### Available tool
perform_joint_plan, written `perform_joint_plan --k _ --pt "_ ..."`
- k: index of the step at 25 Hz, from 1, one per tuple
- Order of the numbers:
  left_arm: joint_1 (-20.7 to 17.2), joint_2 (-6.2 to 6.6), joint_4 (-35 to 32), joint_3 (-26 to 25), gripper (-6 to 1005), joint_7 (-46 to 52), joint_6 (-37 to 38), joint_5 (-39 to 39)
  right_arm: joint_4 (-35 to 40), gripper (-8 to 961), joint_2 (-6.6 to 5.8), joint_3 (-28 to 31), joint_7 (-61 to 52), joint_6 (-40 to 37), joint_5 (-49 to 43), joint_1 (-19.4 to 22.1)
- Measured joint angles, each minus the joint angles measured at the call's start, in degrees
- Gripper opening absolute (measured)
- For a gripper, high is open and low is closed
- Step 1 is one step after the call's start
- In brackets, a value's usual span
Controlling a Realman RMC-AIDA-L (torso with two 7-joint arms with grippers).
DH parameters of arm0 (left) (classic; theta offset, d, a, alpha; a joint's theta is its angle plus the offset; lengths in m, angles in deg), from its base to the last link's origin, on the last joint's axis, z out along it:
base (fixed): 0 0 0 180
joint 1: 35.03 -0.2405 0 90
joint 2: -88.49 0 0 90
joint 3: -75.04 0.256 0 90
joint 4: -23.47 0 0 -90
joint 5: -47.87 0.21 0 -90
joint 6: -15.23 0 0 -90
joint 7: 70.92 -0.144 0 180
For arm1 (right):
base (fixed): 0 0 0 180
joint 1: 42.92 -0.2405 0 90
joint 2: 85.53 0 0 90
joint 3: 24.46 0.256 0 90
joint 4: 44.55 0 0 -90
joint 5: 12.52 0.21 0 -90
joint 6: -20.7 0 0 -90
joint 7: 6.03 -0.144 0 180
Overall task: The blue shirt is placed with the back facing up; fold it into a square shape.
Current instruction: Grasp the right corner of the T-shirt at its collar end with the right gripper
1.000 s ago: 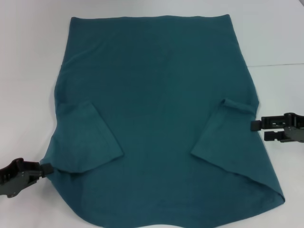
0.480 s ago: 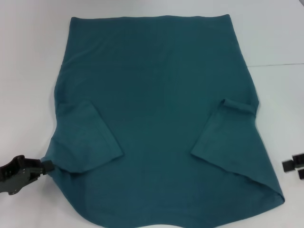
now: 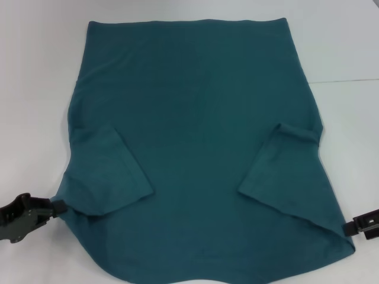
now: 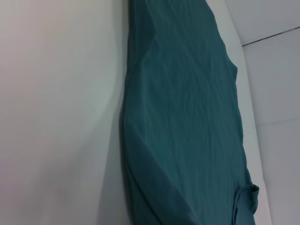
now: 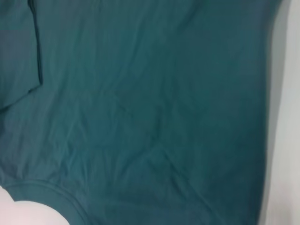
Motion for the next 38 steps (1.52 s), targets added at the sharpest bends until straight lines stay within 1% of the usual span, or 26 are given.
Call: perform_joint_plan --k 3,5,23,29,34,36,38 --pt "0.1 0.00 0.0 0.1 17 0.0 -0.1 0.0 0.0 801 0.62 -0.9 0.0 0.5 0.0 -0.2" --pt "0.1 0.00 0.0 0.1 17 0.1 -0.2 0.0 0.0 801 0.82 -1.4 -0.1 0.7 0.0 -0.3" --pt "0.1 0.17 0.7 -0.2 17 0.2 -0.6 0.0 0.0 800 0.92 -3.2 -0.2 1.9 0.0 -0.3" --pt "0.0 0.18 0.7 -0.1 18 0.2 -0.6 0.0 0.0 800 1.39 -5.0 -0.3 3.1 0.0 -0.3" --pt "-0.1 0.15 0.8 -0.2 18 0.2 -0.6 0.0 -0.6 799 1.64 -5.4 -0.3 3.9 0.0 -0.8" --pt "-0.2 0.10 0.8 -0.2 18 0.1 -0.6 0.0 -0.6 799 2.03 -5.9 -0.4 4.1 0.0 -0.9" --pt "-0.3 0.10 0.8 -0.2 18 0.2 -0.6 0.0 -0.6 799 2.15 -6.1 -0.4 4.1 0.0 -0.9"
